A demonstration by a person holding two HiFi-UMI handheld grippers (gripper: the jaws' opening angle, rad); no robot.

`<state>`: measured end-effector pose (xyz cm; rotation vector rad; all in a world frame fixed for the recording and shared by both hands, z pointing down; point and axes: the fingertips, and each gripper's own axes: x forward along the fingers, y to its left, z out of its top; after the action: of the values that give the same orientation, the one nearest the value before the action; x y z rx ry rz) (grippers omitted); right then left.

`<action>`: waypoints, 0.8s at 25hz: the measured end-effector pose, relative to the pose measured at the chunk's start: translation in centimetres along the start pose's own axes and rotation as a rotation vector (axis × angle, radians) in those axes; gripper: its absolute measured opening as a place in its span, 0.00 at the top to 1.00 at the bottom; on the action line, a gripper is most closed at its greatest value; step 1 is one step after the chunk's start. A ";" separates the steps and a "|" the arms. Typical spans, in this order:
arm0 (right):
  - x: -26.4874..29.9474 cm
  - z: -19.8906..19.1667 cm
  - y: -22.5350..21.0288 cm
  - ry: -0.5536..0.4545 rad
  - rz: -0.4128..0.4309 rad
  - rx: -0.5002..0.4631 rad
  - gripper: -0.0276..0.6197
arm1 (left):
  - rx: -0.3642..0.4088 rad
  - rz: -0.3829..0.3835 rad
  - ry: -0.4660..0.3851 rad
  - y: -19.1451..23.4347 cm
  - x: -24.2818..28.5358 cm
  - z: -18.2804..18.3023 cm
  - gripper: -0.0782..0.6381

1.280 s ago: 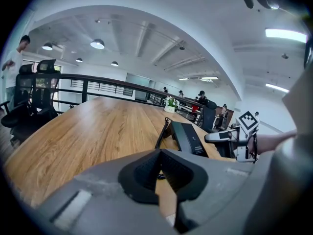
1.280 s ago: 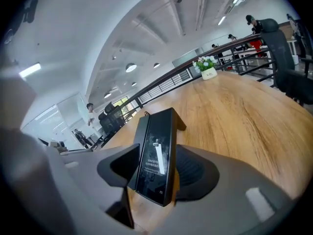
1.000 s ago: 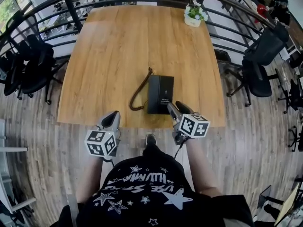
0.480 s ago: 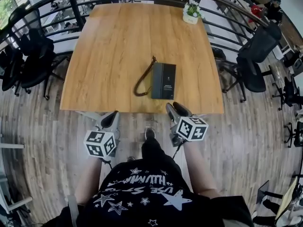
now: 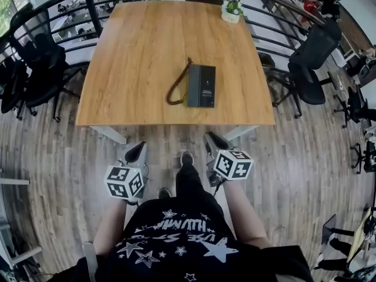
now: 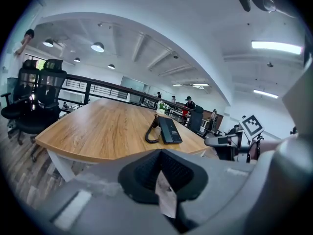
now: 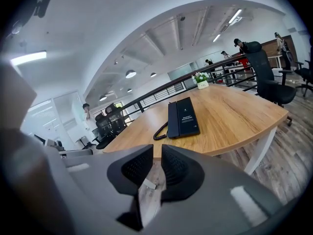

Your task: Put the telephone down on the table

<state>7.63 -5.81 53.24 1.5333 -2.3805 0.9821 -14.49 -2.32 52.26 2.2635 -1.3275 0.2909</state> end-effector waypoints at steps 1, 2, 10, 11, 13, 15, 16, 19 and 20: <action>-0.4 -0.5 0.2 -0.001 -0.006 0.001 0.89 | 0.001 -0.005 0.003 -0.2 -0.4 -0.4 0.89; -0.8 -1.1 0.3 -0.002 -0.014 0.002 0.93 | 0.001 -0.008 0.005 -0.4 -0.8 -0.8 0.89; -2.9 -4.0 1.3 0.019 -0.039 0.007 0.96 | 0.000 -0.025 0.009 -0.8 -2.7 -2.2 0.89; -3.1 -4.2 1.3 0.024 -0.044 0.000 0.96 | 0.000 -0.028 0.009 -0.8 -2.8 -2.3 0.89; -3.4 -4.4 1.5 0.025 -0.049 -0.014 0.96 | 0.002 -0.033 0.006 -1.0 -3.2 -2.4 0.89; -3.5 -4.4 1.8 0.022 -0.048 -0.021 0.96 | 0.007 -0.036 0.003 -1.0 -3.6 -2.4 0.89; -3.6 -4.5 2.0 0.020 -0.048 -0.025 0.96 | 0.009 -0.036 0.000 -1.0 -3.7 -2.3 0.89; -3.7 -4.6 2.4 0.023 -0.043 -0.038 0.96 | 0.012 -0.031 -0.009 -0.8 -4.1 -2.1 0.89; -3.7 -4.7 2.5 0.024 -0.042 -0.041 0.96 | 0.013 -0.029 -0.012 -0.8 -4.2 -2.0 0.89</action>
<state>6.19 0.45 54.07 1.5413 -2.3276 0.9315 -15.81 2.23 52.00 2.2961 -1.3009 0.2772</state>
